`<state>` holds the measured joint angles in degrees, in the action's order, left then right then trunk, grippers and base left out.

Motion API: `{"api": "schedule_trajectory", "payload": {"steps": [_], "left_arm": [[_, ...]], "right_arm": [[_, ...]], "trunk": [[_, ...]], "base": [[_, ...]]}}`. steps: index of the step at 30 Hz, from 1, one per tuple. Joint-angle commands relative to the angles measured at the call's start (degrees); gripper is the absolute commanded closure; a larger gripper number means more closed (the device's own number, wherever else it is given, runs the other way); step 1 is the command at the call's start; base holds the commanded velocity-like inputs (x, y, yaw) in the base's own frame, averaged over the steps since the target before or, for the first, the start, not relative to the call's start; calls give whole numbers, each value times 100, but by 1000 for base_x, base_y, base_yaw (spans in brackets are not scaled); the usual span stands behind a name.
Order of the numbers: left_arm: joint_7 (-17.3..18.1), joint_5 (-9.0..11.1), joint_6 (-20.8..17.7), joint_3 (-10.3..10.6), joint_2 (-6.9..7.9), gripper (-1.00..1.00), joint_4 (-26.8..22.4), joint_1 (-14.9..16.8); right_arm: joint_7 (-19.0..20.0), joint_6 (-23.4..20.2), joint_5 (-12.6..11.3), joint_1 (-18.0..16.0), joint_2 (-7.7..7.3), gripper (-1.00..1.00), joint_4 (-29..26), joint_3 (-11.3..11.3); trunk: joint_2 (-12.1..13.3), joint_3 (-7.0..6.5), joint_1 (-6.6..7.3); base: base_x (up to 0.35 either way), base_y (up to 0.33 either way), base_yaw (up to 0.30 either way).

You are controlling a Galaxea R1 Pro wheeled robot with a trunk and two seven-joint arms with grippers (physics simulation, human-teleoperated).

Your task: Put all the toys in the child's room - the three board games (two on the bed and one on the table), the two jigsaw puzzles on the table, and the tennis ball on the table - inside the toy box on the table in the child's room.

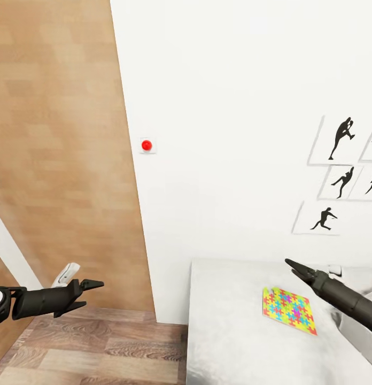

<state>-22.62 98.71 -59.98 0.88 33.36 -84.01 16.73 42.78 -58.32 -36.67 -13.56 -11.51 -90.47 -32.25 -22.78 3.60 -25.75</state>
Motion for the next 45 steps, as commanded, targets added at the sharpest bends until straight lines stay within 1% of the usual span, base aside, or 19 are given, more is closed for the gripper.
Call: {"api": "schedule_trajectory", "payload": {"steps": [1, 2, 3, 5, 6, 7, 8, 10, 11, 12, 13, 14, 19, 22, 27, 31, 32, 37, 45], "left_arm": [[-58, 60, -2, 6, -2, -100, -3, 6], [-58, 60, -2, 7, -6, -100, -3, 6], [-58, 60, -2, 9, -12, -100, -2, 6], [-58, 60, -2, 11, -15, -100, -4, 6], [-58, 60, -2, 13, -18, -100, -3, 6], [-58, 60, -2, 14, -19, -100, -2, 6], [-58, 60, -2, 15, -20, -100, -2, 6], [-58, 60, -2, 16, -21, -100, -2, 6], [-58, 60, -2, 16, -22, -100, -2, 6], [-58, 60, -2, 16, -22, -100, -2, 6], [-58, 60, -2, 17, -22, -100, -1, 6], [-58, 60, -2, 19, -22, -100, -1, 6], [-58, 60, -2, 53, -23, -100, -4, 6], [-58, 55, -2, 122, -23, -100, -6, 6], [-58, 52, -2, 155, -23, -100, -7, 6], [-58, 52, -2, 162, -23, -100, -6, 6], [-58, 52, -2, 163, -21, -100, -4, 6], [-58, 52, -2, 166, -17, -100, -6, 6], [-58, 51, -2, 166, -14, -100, -4, 6]], "right_arm": [[-390, -42, 38, -195, -3, -100, 3, 188], [-622, -50, 43, -322, -5, -100, 8, 280], [-1124, -72, 51, -613, -1, -100, 54, 472], [-1655, -95, 55, -914, 2, -100, 199, 700], [-2191, -111, 54, -1210, 4, -100, 463, 960], [-2455, -116, 52, -1357, 5, -100, 624, 1095], [-2961, -120, 50, -1654, 9, -100, 978, 1350], [-3430, -121, 50, -1938, 12, -100, 1358, 1570], [-3843, -112, 54, -2188, 14, -100, 1758, 1737], [-4027, -106, 54, -2300, 15, -100, 1961, 1799], [-4353, -85, 58, -2500, 12, -100, 2371, 1889], [-4496, -74, 66, -2595, 11, -100, 2569, 1920], [-5046, -39, 114, -3084, 1, -100, 3425, 2012], [-5504, 54, 146, -3503, -27, -100, 4129, 2051], [-5961, 182, 162, -3835, -105, -100, 4856, 2072], [-6073, 207, 162, -3925, -202, -100, 5069, 2074], [-6101, 210, 161, -3947, -261, -100, 5119, 2072], [-6136, 212, 163, -3971, -389, -100, 5167, 2061], [-6164, 227, 174, -3967, -520, -100, 5186, 2079]], "trunk": [[-14, 14, -4], [-14, 14, -4], [-14, 14, -4], [-14, 14, -4], [-14, 14, -4], [-14, 14, -4], [-14, 14, -4], [-14, 14, -4], [-14, 14, -4], [-14, 14, -4], [-14, 14, -4], [-14, 14, -4], [-14, 14, -4], [-14, 14, -4], [-14, 14, -4], [-14, 14, -4], [-14, 14, -4], [-14, 14, -4], [-14, 22, -4]], "base": [[0, 0, 0], [0, 0, 0], [0, 0, 0], [0, 0, 0], [0, 0, 0], [0, 0, 0], [0, 0, 0], [0, 0, 0], [0, 0, 0], [0, 0, 0], [0, 0, 0], [0, 0, 0], [0, 0, 0], [0, 0, 0], [0, 0, 0], [0, 0, 0], [0, 0, 0], [0, 0, 0], [0, 0, 0]]}}
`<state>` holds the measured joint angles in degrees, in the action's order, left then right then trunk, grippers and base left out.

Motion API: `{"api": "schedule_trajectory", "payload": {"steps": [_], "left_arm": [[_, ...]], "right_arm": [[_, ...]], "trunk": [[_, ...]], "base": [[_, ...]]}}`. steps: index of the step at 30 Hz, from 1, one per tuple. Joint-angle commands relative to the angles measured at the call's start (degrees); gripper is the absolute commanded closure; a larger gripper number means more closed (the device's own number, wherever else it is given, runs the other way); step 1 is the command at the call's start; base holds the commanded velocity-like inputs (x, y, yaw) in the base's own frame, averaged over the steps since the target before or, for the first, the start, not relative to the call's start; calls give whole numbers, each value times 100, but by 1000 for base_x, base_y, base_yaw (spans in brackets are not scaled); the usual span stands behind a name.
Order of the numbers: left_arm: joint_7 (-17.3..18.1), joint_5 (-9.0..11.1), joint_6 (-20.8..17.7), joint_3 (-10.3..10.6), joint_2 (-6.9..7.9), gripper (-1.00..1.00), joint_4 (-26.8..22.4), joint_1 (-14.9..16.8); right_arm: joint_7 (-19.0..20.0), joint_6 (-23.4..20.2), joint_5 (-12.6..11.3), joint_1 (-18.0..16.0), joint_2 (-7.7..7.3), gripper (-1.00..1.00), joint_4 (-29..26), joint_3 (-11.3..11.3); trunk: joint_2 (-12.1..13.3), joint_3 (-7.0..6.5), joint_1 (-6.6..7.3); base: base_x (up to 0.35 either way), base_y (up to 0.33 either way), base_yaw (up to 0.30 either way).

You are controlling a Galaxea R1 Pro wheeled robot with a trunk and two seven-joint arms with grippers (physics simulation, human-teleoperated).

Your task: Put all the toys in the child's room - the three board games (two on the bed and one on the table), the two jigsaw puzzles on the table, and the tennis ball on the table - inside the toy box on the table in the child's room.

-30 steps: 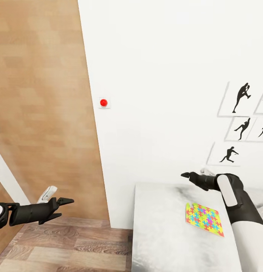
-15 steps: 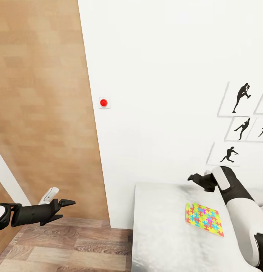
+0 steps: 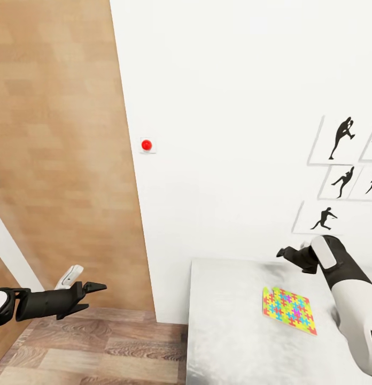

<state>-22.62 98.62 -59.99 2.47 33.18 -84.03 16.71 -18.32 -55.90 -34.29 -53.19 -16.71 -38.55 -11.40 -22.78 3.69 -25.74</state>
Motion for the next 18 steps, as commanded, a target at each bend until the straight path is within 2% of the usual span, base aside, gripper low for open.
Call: {"api": "schedule_trajectory", "payload": {"steps": [1, 12, 18], "left_arm": [[-58, 61, -1, 8, 4, -100, -2, 8], [20, 69, -1, 17, 11, -100, -7, 8], [531, 62, -1, 31, 53, -100, -6, 8]], "right_arm": [[-60, -12, -63, 0, -9, -100, -6, -6], [-89, 195, -59, 26, -279, -100, 13, -5], [-99, 241, -53, 26, -363, -100, 14, -11]], "trunk": [[-14, 19, -4], [-14, 109, -4], [-14, 164, -4]], "base": [[0, 0, 0], [0, 0, 0], [0, 0, 0]]}}
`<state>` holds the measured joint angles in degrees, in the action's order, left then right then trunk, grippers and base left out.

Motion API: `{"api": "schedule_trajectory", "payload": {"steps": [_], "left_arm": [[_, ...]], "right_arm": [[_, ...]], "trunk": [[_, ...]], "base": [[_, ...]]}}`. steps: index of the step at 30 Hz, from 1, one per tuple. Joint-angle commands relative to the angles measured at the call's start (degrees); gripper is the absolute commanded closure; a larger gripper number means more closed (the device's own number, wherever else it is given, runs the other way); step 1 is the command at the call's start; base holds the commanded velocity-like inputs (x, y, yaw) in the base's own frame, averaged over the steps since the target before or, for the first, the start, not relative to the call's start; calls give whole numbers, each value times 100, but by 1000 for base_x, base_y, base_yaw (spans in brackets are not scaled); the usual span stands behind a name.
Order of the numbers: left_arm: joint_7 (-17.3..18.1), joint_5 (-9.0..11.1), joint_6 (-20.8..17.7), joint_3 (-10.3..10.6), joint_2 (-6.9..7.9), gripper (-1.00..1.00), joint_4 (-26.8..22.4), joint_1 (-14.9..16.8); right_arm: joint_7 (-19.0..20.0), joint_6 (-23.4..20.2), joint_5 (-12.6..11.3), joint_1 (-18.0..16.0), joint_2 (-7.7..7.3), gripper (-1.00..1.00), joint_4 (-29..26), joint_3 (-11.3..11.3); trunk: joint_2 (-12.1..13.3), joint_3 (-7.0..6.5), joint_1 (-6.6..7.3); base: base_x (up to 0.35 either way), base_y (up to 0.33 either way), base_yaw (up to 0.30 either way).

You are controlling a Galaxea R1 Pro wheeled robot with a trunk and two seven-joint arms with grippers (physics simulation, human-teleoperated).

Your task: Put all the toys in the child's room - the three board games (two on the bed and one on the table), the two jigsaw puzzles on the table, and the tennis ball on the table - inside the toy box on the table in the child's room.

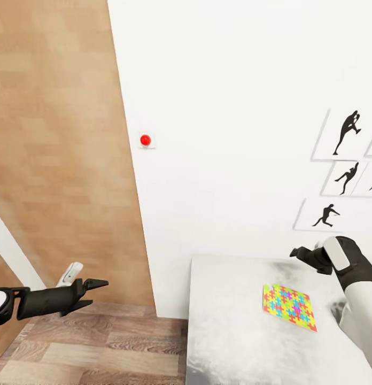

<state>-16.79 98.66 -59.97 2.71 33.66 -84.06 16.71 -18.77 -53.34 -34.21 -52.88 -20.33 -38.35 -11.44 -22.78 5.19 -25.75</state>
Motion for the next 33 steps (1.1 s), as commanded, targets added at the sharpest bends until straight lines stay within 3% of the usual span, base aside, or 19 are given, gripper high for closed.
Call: {"api": "schedule_trajectory", "payload": {"steps": [1, 8, 12, 17, 20, 22, 27, 33], "left_arm": [[113, 55, -3, 10, 15, -100, -2, 7], [552, 44, -3, -21, 112, -100, 1, 6], [683, 51, -3, -24, 295, -100, 1, 1], [1502, 49, -3, -11, 449, -100, 1, -4], [2391, 24, -3, 9, 487, -100, 9, -8], [2692, -69, -3, 3, 495, -100, 15, -12], [2959, -319, -3, -29, 495, -100, 20, -18], [3017, -391, -3, -40, 478, -100, 21, -19]], "right_arm": [[-56, -8, -61, -7, -9, -100, -5, -5], [-64, 39, -60, -11, -22, -100, -3, 3], [-65, 48, -57, -11, -23, -100, 4, 7], [-65, 149, 51, -8, -24, -100, 19, 10], [-65, 259, 220, -7, -21, -100, 41, 10], [-65, 294, 281, -6, -18, -100, 48, 10], [-65, 362, 335, -3, -16, -100, 90, 10], [-57, 602, 367, -3, -15, -100, 296, 10]], "trunk": [[-14, 23, -4], [-14, 87, -4], [-14, 124, -4], [-14, 170, -4], [-14, 198, -4], [-14, 217, -4], [-14, 263, -4], [-14, 318, -4]], "base": [[0, 0, 0], [0, 0, 0], [0, 0, 0], [0, 0, 0], [0, 0, 0], [0, 0, 0], [0, 0, 0], [0, 0, 0]]}}
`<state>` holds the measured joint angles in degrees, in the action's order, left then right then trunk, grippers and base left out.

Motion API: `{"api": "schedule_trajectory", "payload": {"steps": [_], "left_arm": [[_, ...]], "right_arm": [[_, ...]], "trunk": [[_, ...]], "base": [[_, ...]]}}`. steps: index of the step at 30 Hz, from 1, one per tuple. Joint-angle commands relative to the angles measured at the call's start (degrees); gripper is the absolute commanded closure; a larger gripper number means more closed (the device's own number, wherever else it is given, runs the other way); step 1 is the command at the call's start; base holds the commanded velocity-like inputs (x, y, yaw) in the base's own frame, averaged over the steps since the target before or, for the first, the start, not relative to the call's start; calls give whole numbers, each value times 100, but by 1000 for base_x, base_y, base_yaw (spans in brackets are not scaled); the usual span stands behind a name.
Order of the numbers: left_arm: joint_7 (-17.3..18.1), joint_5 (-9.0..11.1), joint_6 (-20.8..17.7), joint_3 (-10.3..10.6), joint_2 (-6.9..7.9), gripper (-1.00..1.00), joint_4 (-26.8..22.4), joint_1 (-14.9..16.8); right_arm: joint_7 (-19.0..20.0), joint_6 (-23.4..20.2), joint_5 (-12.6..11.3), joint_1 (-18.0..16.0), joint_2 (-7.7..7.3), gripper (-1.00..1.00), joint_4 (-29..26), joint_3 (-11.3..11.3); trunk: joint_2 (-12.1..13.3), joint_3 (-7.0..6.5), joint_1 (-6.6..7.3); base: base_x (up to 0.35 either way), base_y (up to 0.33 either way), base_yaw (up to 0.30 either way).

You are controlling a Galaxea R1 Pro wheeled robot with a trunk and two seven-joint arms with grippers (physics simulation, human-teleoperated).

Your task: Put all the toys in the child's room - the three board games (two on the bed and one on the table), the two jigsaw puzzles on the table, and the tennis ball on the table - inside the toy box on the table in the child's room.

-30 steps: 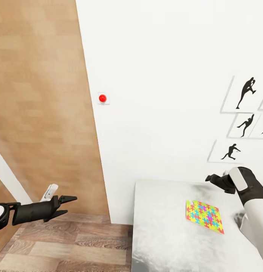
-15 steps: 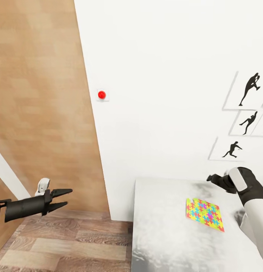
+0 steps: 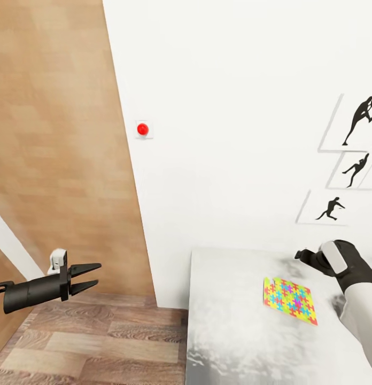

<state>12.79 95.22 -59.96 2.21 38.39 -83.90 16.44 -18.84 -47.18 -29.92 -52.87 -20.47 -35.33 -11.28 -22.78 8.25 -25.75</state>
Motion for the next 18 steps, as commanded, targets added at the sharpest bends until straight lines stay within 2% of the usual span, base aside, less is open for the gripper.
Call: {"api": "schedule_trajectory", "payload": {"steps": [1, 7, 18], "left_arm": [[61, -51, -4, 9, 4, -100, 5, 9], [62, -63, -4, 8, -17, -100, 5, 9], [57, -65, -3, 16, -25, -100, 5, 9]], "right_arm": [[-50, 8, -57, -4, -2, -100, 32, -5], [-41, 215, -42, -4, -5, -100, 270, -5], [-38, 277, -40, -4, -9, -100, 314, -5]], "trunk": [[-14, 22, -3], [-14, 77, -3], [-14, 179, -3]], "base": [[0, 0, 0], [0, 0, 0], [0, 0, 0]]}}
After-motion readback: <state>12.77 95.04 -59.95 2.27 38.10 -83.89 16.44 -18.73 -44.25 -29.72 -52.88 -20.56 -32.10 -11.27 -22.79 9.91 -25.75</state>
